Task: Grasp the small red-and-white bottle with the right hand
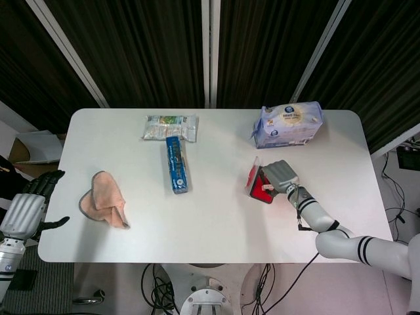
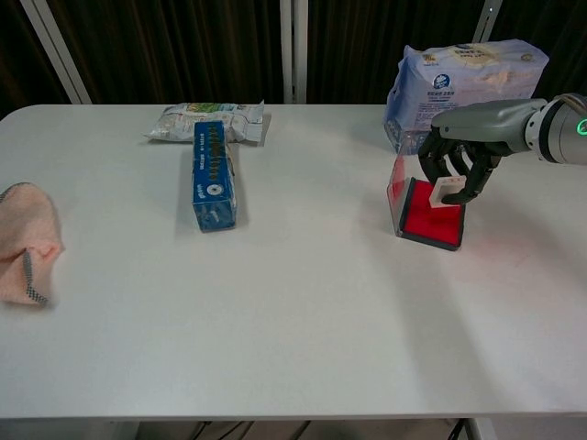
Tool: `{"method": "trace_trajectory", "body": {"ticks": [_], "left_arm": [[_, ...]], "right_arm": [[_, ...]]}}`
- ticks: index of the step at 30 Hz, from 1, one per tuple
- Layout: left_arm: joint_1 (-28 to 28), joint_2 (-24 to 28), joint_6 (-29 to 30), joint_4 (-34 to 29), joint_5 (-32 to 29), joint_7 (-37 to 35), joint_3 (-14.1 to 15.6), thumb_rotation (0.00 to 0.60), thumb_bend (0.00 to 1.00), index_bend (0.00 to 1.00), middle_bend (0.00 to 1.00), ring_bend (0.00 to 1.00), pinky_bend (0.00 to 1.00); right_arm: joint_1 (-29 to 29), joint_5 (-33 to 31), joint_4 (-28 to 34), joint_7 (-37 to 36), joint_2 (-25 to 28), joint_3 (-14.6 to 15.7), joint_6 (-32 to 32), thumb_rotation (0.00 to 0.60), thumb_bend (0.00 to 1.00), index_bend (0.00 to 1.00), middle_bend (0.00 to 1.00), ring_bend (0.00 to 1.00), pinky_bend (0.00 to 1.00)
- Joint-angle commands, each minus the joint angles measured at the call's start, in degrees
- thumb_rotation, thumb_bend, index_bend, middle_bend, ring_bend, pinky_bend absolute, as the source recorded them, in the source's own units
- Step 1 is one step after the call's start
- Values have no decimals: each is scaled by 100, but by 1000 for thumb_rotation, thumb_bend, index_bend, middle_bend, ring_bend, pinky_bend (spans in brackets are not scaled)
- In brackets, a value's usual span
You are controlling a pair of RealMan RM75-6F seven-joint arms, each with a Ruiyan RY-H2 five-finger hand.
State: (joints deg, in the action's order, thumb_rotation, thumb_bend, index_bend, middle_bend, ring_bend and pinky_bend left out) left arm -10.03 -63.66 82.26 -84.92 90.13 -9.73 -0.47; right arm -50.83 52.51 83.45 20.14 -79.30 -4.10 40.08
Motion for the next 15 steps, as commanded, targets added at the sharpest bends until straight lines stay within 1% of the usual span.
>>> {"method": "trace_trajectory", "body": {"ticks": [1,5,8,11,15], "left_arm": [[-9,5,-3,-32,11,28,-2,598,24,62,91,77,184],[-14,14,17,-93,33,90,-6,596,24,62,91,78,184],[-10,22,33,-145,46,139,-3,597,24,62,91,78,184],[-8,31,38,-195,58,191,4,597,24,62,91,78,184],[-12,36,35,-232,68,229,8,596,24,62,91,78,184]], "right_arm": [[64,117,227,-100,198,-31,102,600,337,693,575,567,629],[153,181,490,-217,453,12,108,600,338,693,575,567,629],[266,288,688,-284,662,108,144,600,336,694,575,567,629],[473,532,933,-437,904,255,237,600,336,693,575,567,629],[788,868,1070,-787,1136,437,337,600,336,694,573,566,629]]}}
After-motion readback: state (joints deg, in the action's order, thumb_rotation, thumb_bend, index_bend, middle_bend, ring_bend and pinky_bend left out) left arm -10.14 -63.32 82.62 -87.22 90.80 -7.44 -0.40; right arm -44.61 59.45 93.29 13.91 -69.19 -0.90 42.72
